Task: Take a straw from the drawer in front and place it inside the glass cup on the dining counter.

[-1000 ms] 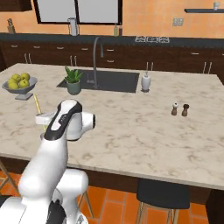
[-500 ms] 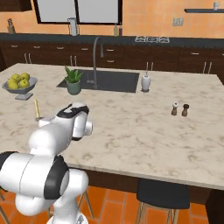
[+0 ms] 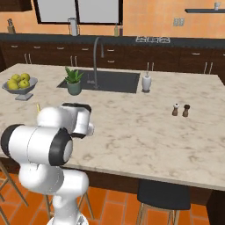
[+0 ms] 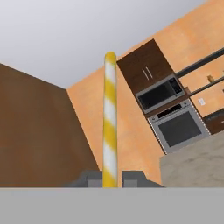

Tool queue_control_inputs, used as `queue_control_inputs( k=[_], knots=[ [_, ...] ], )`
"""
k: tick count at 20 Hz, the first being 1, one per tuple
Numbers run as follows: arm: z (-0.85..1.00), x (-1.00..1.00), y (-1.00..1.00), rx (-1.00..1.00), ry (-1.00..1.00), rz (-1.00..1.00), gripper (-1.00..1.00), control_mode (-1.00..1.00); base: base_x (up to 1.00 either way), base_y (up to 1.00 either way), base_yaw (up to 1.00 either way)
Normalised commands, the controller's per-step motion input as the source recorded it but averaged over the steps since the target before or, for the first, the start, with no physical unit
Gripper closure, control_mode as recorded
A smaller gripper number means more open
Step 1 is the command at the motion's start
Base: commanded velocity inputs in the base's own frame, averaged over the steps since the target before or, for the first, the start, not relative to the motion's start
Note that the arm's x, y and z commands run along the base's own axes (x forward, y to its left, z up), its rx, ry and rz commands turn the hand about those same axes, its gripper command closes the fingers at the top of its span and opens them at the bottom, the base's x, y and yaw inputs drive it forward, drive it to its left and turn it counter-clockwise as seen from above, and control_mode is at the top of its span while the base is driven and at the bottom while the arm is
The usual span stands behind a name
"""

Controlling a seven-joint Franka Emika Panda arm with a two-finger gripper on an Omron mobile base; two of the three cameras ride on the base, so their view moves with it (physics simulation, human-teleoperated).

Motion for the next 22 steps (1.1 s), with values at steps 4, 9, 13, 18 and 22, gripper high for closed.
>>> queue_control_inputs(
  k=[4,9,13,18,22],
  knots=[
    [-0.18,0.31,0.16,0.0,-0.1,0.05,1.0,-1.0,0.0,0.0,0.0],
    [-0.23,0.05,0.04,0.0,-0.19,0.01,1.0,-1.0,0.0,0.0,0.0],
    [-0.26,0.03,0.0,0.0,-0.15,0.0,1.0,-1.0,0.0,0.0,0.0],
    [-0.14,0.17,0.03,0.0,-0.09,0.0,1.0,-1.0,0.0,0.0,0.0],
    [-0.17,0.12,0.08,0.0,-0.07,0.0,1.0,-1.0,0.0,0.0,0.0]
  ],
)
